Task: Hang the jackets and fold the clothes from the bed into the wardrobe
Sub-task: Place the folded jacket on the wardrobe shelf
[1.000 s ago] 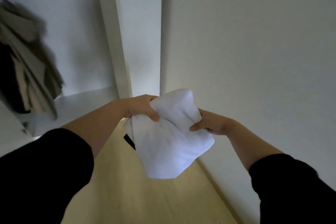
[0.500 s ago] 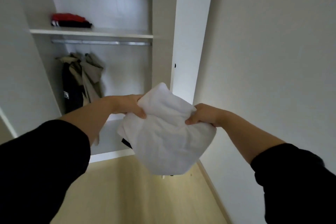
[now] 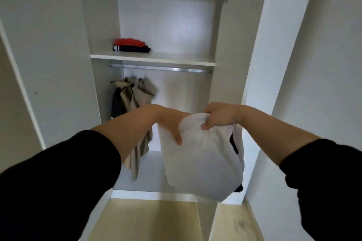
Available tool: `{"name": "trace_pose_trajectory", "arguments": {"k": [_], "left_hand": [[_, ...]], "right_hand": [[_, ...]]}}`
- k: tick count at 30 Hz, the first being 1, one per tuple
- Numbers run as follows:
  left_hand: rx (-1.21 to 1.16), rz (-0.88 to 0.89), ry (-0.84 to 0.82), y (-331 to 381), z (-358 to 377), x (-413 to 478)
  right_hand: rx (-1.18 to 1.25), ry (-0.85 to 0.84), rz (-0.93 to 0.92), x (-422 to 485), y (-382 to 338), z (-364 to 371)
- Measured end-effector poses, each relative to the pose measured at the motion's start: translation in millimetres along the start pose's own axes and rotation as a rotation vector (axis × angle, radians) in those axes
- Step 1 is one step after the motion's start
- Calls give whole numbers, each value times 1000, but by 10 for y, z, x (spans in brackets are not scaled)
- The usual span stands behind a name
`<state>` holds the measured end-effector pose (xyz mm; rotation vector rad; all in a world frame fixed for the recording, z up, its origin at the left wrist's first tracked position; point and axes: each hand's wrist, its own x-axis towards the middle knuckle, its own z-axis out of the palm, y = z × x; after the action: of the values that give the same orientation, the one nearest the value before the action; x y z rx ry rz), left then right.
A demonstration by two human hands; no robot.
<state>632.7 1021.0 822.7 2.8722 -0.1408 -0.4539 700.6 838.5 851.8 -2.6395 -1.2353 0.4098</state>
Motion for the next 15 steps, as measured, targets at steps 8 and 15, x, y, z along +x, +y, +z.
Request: {"name": "trace_pose_trajectory", "arguments": {"k": [8,15], "left_hand": [[-37,-262,175,-1241,-789,334],[-24,-329,303,-2649,-1427,360]], "right_hand": [[-109,-16,-198,1875,-105,-403],[-243,-23,-332,3373,-814,-672]]}}
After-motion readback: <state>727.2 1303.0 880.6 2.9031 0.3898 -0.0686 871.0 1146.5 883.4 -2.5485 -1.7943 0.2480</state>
